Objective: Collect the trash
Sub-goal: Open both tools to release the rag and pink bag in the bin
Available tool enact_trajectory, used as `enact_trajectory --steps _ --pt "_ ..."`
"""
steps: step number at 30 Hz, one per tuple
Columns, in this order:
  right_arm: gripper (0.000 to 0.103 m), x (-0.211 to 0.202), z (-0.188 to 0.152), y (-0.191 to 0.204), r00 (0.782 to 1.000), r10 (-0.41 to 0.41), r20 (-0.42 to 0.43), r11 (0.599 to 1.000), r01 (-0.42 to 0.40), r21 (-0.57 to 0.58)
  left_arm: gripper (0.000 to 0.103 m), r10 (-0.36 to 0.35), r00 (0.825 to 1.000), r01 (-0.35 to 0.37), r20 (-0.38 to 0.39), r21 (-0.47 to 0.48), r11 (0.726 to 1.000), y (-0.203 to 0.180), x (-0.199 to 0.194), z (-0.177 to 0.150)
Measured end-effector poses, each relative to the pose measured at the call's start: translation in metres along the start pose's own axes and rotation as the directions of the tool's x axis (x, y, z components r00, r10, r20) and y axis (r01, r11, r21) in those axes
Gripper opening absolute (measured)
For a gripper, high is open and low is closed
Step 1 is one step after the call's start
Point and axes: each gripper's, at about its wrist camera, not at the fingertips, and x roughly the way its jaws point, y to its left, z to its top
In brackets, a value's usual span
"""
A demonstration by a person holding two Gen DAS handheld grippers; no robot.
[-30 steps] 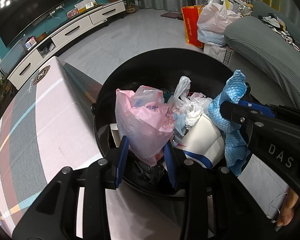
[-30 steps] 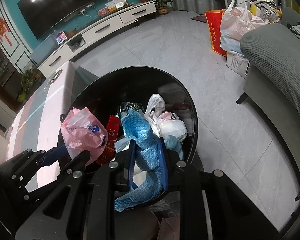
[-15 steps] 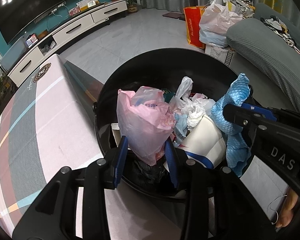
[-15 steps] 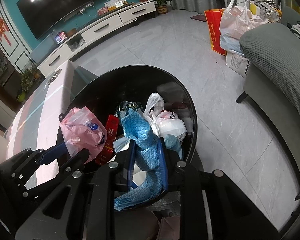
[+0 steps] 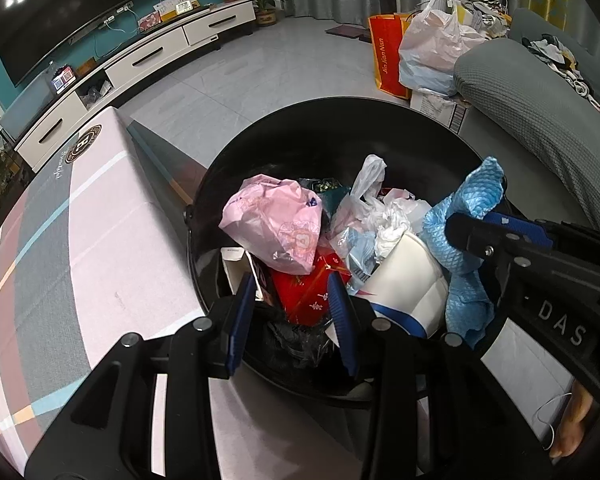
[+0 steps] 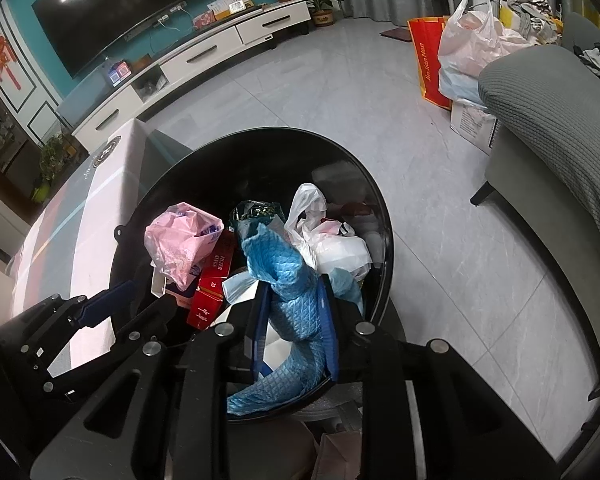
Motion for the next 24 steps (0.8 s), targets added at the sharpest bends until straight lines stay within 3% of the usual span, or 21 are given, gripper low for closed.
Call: enact_trajectory --steps 12,24 --pt "0.036 0.0002 0.0003 0.0028 1.0 -0.005 0.001 1.0 0.005 -0.008 0.042 0.0 1.0 0.0 0.003 -0.014 1.0 0.002 -0.0014 0.0021" --pt "0.036 0.0 0.0006 0.0032 1.0 -0.006 0.001 1.0 0.006 -0.008 0.044 0.001 1.0 -0.001 0.005 -0.016 1.0 0.0017 -0.0026 0.0026"
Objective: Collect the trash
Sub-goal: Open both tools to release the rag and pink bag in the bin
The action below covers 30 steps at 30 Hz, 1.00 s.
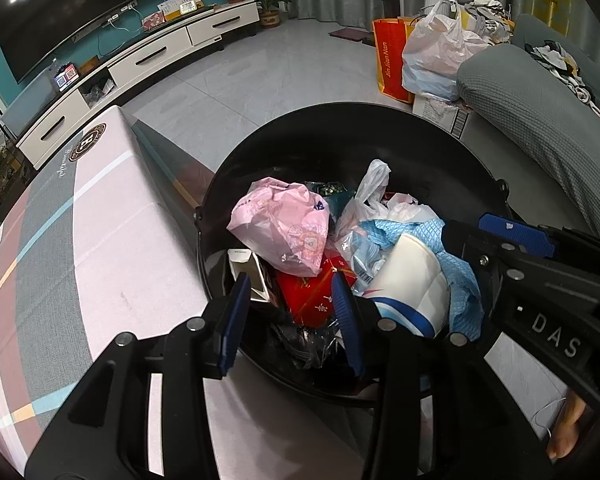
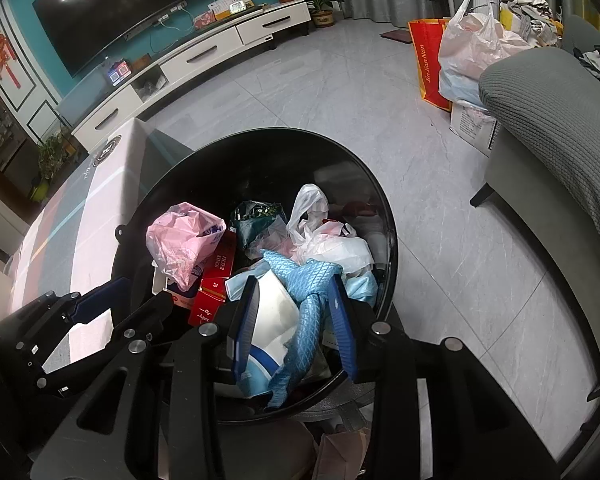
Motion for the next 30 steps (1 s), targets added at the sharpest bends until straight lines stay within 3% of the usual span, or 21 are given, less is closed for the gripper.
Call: enact_trajectory --steps 30 --pt "0.044 -0.0068 0.0052 -0.0007 1.0 0.002 0.017 1.0 -0.002 0.013 0.062 0.001 1.0 -0.001 0.018 -0.005 1.0 -0.0029 -0.0066 0.005"
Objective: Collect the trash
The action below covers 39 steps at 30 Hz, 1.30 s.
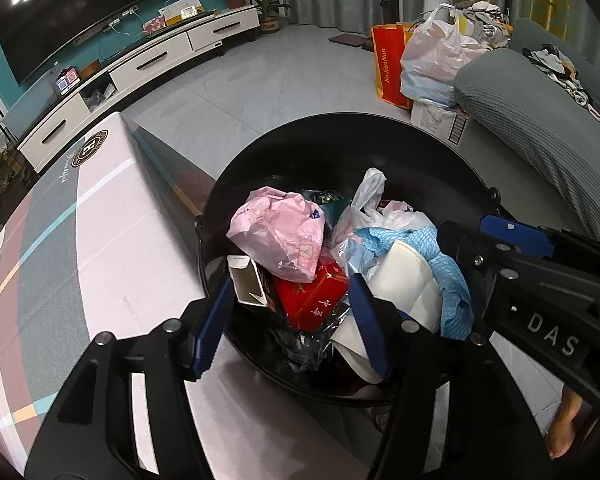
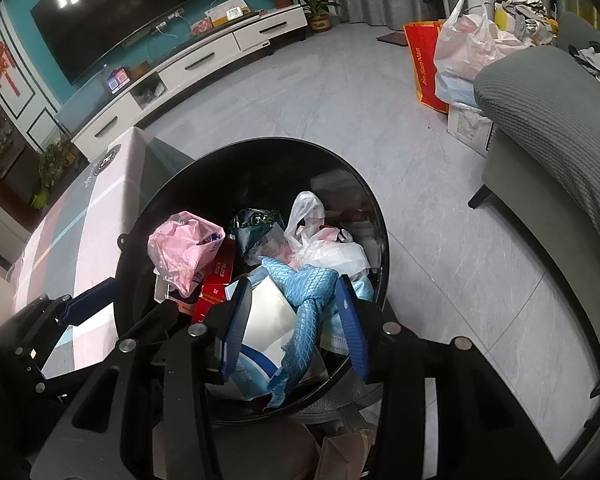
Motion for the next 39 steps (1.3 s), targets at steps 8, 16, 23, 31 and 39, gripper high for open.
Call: enact_trajectory --steps 8,16,23,31,39 --pt "0.052 -0.002 0.0 -0.001 1.0 -0.001 0.006 1.0 0.001 0.009 0.072 0.004 1.0 -0.004 0.007 -0.006 1.0 0.002 -0.003 0.0" --pt "0.055 -0.005 0.001 0.0 1.0 -0.006 0.02 1.0 0.006 0.008 0.077 0.01 1.0 -0.01 0.016 -0.002 1.0 0.002 -0.004 0.0" --pt "0.065 -0.01 0.002 0.001 0.999 -0.02 0.044 1.0 0.02 0.004 0.088 0.028 0.999 -0.028 0.029 -0.006 1.0 0.004 -0.008 -0.001" --pt "0.075 -0.017 0.002 0.001 0.997 -0.041 0.069 0.999 0.041 0.003 0.096 0.047 0.998 -0.046 0.047 -0.013 0.999 0.009 -0.016 -0.002" --pt "0.085 -0.027 0.001 0.003 0.994 -0.052 0.094 0.999 0.052 -0.002 0.1 0.061 0.996 -0.06 0.062 -0.018 0.998 0.01 -0.026 -0.003"
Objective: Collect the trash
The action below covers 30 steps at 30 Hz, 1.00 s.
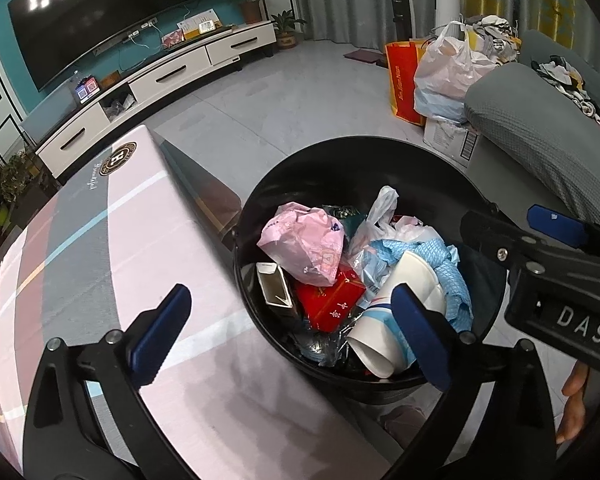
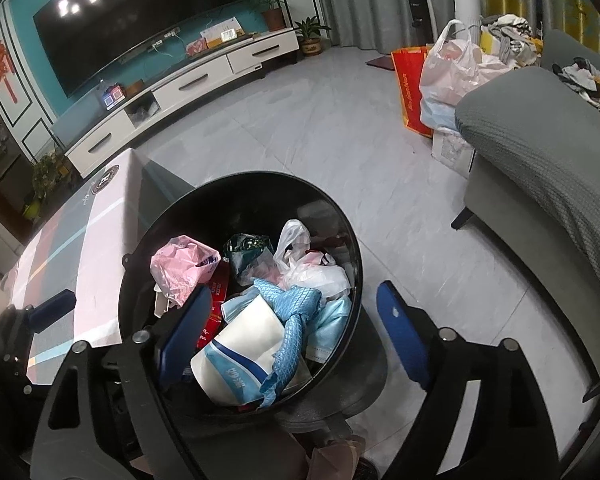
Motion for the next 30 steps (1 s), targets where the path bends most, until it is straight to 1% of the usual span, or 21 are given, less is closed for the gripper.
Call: enact_trajectory --steps 2,6,10,12,16,18,21,23,26,30 --pt "0.087 -0.004 0.0 0.001 1.0 -0.001 0.006 1.0 0.001 -0.004 0.1 0.003 1.0 -0.003 0.005 -0.002 1.0 0.001 -0.004 -0.001" --pt "0.097 -0.012 -0.001 0.003 1.0 -0.01 0.006 1.0 0.01 -0.014 0.1 0.012 1.0 -0.012 0.013 -0.012 1.0 0.004 -0.016 -0.004" --pt "0.1 -0.026 -0.006 0.009 1.0 -0.026 0.016 0.999 0.027 -0.035 0.1 0.009 0.999 -0.007 0.037 -0.038 0.999 0.014 -0.037 -0.009" --pt "0.1 -0.035 -0.01 0.012 0.999 -0.022 0.026 0.999 0.023 -0.044 0.1 0.011 0.999 -0.008 0.053 -0.053 0.999 0.021 -0.051 -0.012" --pt "0.1 -0.063 -0.018 0.018 0.998 0.032 0.055 0.998 -0.029 -0.062 0.1 0.016 0.997 -0.009 0.079 -0.089 0.996 0.035 -0.085 -0.023" --pt "0.1 -0.075 -0.019 0.02 0.998 0.028 0.057 0.998 -0.025 -0.061 0.1 0.022 0.996 -0.013 0.085 -0.105 0.994 0.041 -0.101 -0.029" --pt "0.1 -0.095 -0.02 0.027 0.998 -0.002 0.067 0.998 0.007 -0.067 0.1 0.015 0.995 -0.002 0.094 -0.13 0.992 0.05 -0.126 -0.035" --pt "0.1 -0.108 -0.023 0.031 0.997 -0.009 0.073 0.997 0.014 -0.071 0.1 0.021 0.995 -0.005 0.094 -0.161 0.987 0.056 -0.144 -0.037" --pt "0.1 -0.125 -0.032 0.035 0.999 -0.003 0.053 0.997 0.007 -0.074 0.1 0.072 0.994 -0.055 0.086 -0.185 0.981 0.058 -0.165 -0.04" --pt "0.1 -0.14 -0.038 0.038 0.999 0.009 0.035 0.996 -0.006 -0.084 0.1 0.087 0.992 -0.07 0.09 -0.178 0.981 0.055 -0.192 -0.044"
